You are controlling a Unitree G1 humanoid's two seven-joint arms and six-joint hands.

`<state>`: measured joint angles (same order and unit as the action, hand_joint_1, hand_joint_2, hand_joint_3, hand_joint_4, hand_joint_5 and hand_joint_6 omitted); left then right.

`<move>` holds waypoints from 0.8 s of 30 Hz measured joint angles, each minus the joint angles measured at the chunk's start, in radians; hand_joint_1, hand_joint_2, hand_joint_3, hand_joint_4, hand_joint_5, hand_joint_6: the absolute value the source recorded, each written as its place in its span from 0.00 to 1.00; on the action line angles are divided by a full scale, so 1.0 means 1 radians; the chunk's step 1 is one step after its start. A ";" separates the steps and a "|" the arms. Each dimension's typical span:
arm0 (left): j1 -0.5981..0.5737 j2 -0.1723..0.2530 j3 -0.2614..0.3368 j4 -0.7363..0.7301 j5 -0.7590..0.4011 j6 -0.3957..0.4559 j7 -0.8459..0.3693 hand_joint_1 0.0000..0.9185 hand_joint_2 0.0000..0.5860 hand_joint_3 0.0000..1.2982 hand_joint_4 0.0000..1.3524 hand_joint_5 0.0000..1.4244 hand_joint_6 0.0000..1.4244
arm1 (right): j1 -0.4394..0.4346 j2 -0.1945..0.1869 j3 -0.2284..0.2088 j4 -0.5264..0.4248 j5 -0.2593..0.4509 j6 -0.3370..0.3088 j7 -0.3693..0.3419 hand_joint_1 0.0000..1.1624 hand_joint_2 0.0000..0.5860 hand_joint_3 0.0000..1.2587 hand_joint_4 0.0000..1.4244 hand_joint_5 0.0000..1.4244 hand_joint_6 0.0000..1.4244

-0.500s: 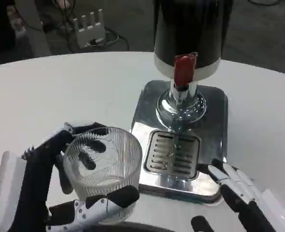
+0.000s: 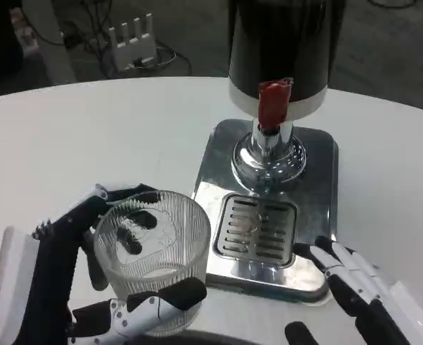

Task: Grasp the cup under the faucet to collect the drink, then remove the cup.

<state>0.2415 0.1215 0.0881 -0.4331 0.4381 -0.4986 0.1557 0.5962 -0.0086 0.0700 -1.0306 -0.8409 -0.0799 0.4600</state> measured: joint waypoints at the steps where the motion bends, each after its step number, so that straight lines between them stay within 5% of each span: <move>1: 0.000 0.000 0.001 0.000 0.000 0.000 0.000 0.71 0.00 0.75 0.81 0.79 0.86 | 0.002 0.001 0.000 0.000 0.000 -0.001 0.000 0.25 0.81 0.08 0.00 0.00 0.00; 12: -0.073 0.025 0.060 0.112 0.000 -0.025 0.032 0.71 0.00 0.75 0.81 0.79 0.87 | 0.008 0.021 0.005 0.000 -0.005 -0.010 0.006 0.25 0.83 0.08 0.00 0.00 0.00; 24: -0.299 0.087 0.089 0.418 0.080 -0.043 0.164 0.70 0.00 0.75 0.82 0.80 0.89 | 0.002 0.037 -0.009 -0.001 -0.006 -0.011 0.024 0.26 0.83 0.08 0.00 0.00 0.00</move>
<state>-0.0573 0.2083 0.1774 -0.0153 0.5186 -0.5418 0.3197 0.5981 0.0281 0.0609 -1.0312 -0.8465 -0.0905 0.4837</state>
